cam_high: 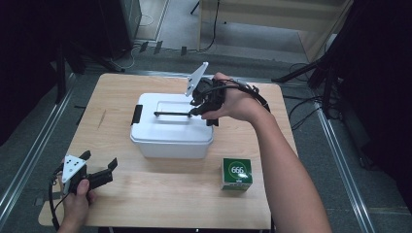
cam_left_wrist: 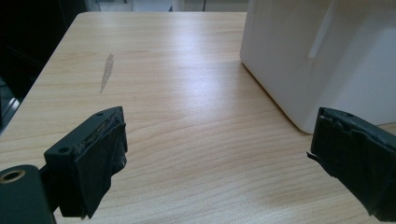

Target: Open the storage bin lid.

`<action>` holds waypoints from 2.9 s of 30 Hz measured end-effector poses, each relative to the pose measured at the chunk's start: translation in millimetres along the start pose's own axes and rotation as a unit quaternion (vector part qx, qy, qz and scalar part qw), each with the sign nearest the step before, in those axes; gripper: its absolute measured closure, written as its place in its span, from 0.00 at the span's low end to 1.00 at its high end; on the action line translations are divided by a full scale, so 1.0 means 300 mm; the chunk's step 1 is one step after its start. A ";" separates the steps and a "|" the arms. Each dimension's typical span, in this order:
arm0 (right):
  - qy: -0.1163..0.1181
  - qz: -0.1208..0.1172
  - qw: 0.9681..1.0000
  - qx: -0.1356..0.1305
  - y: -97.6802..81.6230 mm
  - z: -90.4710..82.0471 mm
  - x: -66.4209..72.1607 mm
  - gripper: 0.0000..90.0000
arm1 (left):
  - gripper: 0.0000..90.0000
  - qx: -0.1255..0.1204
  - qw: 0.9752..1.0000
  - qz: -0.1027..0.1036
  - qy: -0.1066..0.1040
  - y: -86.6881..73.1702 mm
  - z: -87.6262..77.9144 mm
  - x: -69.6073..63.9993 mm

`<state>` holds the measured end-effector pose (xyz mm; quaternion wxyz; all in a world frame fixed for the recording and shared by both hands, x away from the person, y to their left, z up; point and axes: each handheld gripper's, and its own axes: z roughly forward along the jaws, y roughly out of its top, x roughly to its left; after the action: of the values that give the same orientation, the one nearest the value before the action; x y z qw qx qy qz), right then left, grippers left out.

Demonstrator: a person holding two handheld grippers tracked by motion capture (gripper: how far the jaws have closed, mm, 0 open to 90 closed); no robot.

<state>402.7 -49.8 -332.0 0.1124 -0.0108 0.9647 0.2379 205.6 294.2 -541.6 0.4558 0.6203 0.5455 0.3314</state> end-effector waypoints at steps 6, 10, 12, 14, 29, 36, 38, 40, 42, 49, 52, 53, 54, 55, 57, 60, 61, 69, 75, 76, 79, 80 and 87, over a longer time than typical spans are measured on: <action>0.003 -0.012 1.000 0.017 0.036 0.029 -0.003 0.78 | 0.05 0.000 1.000 0.000 -0.001 0.000 -0.001 0.000; 0.008 -0.016 1.000 0.019 0.050 0.038 -0.005 0.78 | 0.05 0.000 1.000 0.000 -0.001 0.000 -0.001 0.001; 0.011 -0.019 1.000 0.011 0.067 0.041 0.000 0.78 | 0.05 0.000 1.000 0.000 -0.001 0.000 -0.001 0.001; 0.009 -0.019 1.000 0.014 0.072 0.042 0.002 0.78 | 0.05 0.000 1.000 0.000 -0.001 0.000 -0.001 0.001; 0.019 -0.043 0.998 0.040 0.159 0.107 0.022 0.83 | 0.05 0.000 1.000 -0.002 -0.003 0.001 -0.001 0.004; 0.019 -0.046 0.997 0.057 0.183 0.132 0.025 0.87 | 0.05 0.000 1.000 -0.005 -0.003 0.001 -0.001 0.004; 0.018 -0.050 0.997 0.058 0.189 0.140 0.024 0.88 | 0.05 0.000 1.000 -0.005 -0.004 0.001 -0.001 0.004; 0.019 -0.050 0.997 0.055 0.196 0.149 0.023 0.88 | 0.05 0.002 1.000 -0.004 -0.004 0.001 0.000 0.005; 0.015 -0.048 0.997 0.058 0.201 0.154 0.022 0.89 | 0.05 0.003 1.000 -0.004 -0.005 0.001 -0.001 0.006; 0.006 -0.046 0.997 0.062 0.212 0.165 0.021 0.94 | 0.05 0.003 1.000 -0.004 -0.007 0.001 0.000 0.006; 0.005 -0.044 0.997 0.058 0.212 0.164 0.012 0.95 | 0.05 0.003 1.000 -0.004 -0.008 0.001 0.000 0.007; 0.004 -0.039 0.997 0.060 0.213 0.161 0.013 0.95 | 0.05 0.003 1.000 -0.004 -0.006 0.000 0.001 0.006; 0.004 -0.040 0.997 0.062 0.214 0.161 0.013 0.95 | 0.05 0.004 1.000 -0.005 -0.006 0.000 0.002 0.006; 0.004 -0.040 0.997 0.062 0.214 0.161 0.013 0.95 | 0.05 0.004 1.000 -0.005 -0.006 0.000 0.002 0.006; 0.003 -0.034 0.997 0.067 0.218 0.160 0.014 0.95 | 0.05 0.005 1.000 -0.005 -0.006 0.000 0.003 0.006; 0.004 -0.035 0.997 0.067 0.220 0.161 0.010 0.95 | 0.05 0.005 1.000 -0.005 -0.005 0.000 0.004 0.005; 0.004 -0.033 0.997 0.068 0.221 0.159 0.010 0.95 | 0.05 0.006 1.000 -0.004 -0.006 0.000 0.003 0.005; 0.004 -0.031 0.998 0.062 0.233 0.132 0.005 0.95 | 0.05 0.006 1.000 -0.002 -0.004 0.000 0.004 0.002; 0.002 -0.033 0.998 0.051 0.243 0.096 0.001 0.95 | 0.05 0.006 1.000 -0.001 -0.005 0.000 0.004 0.002; 0.002 -0.033 0.998 0.051 0.243 0.096 0.001 0.95 | 0.05 0.006 1.000 -0.001 -0.005 0.000 0.004 0.002; -0.001 -0.030 0.998 0.051 0.249 0.076 0.001 0.96 | 0.05 0.006 1.000 -0.001 -0.005 0.000 0.004 0.002; -0.003 -0.034 0.998 0.049 0.250 0.069 -0.001 0.95 | 0.05 0.005 1.000 -0.002 -0.005 0.000 0.004 0.002; -0.012 -0.039 0.998 0.047 0.237 0.019 -0.007 0.96 | 0.05 0.005 1.000 -0.001 -0.006 0.000 0.005 0.002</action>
<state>400.6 15.8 -303.8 0.1332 -0.0408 0.9723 0.1879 207.0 294.5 -542.2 0.4561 0.6239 0.5452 0.3247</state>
